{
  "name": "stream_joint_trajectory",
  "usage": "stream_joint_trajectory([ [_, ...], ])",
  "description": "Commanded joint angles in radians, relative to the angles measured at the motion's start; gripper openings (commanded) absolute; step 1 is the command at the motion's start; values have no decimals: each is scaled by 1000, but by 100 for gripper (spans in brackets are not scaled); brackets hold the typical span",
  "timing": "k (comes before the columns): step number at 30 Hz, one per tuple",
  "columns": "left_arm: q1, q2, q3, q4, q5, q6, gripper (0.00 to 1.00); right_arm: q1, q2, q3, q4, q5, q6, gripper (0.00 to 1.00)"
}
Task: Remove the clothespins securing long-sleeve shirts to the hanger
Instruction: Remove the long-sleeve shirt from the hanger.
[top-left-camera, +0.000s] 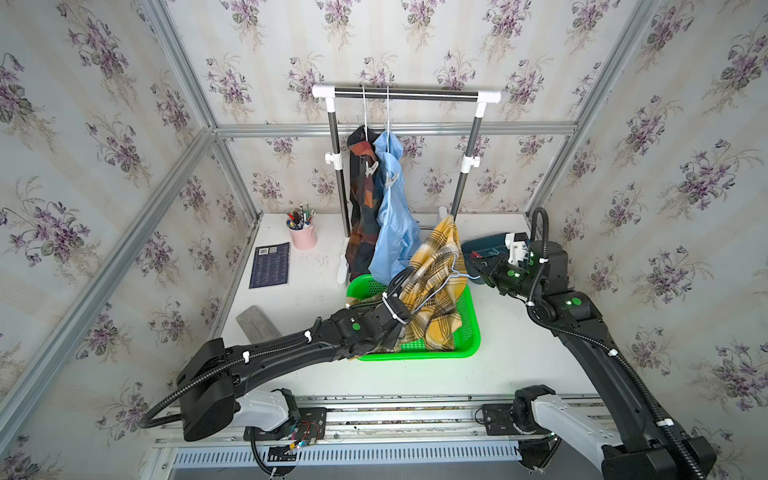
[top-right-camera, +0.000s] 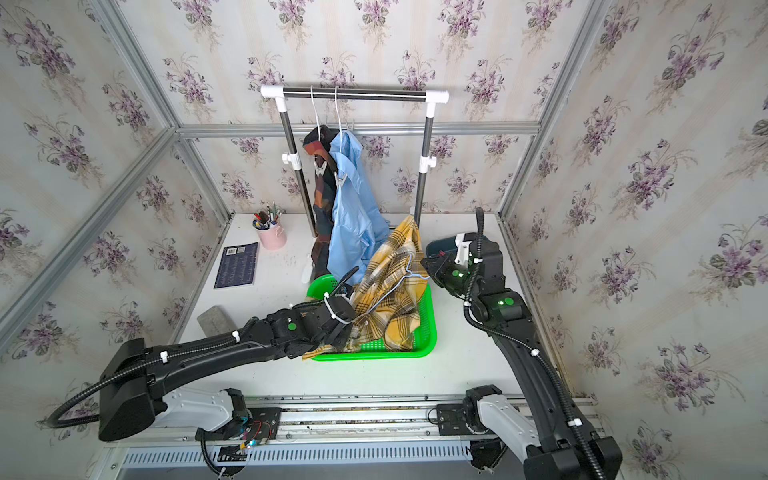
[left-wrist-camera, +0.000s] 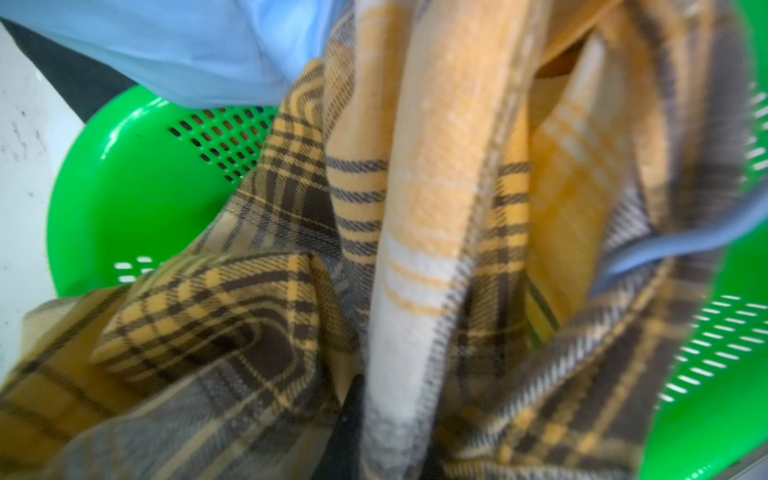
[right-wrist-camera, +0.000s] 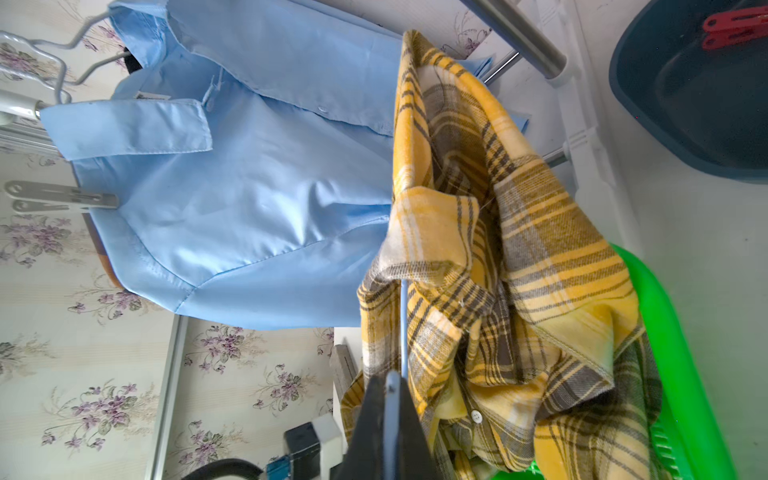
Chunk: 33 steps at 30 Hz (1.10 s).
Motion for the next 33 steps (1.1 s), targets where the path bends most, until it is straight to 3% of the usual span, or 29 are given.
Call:
stream_joint_trajectory([
  [1,-19,20,-23,3,-9,-45,13,-34,5,8,138,-41,64,0],
  [16,-157,60,72,77,-32,-69,22,-36,-27,-116,236,-35,143,0],
  [21,-163,82,89,77,-56,-59,22,-22,-44,-133,248,-29,156,0],
  [27,-150,116,49,90,-71,-78,21,-36,-33,-46,205,-46,143,0],
  [33,-101,56,-20,98,-85,-94,21,-119,-54,-24,122,-90,90,0],
])
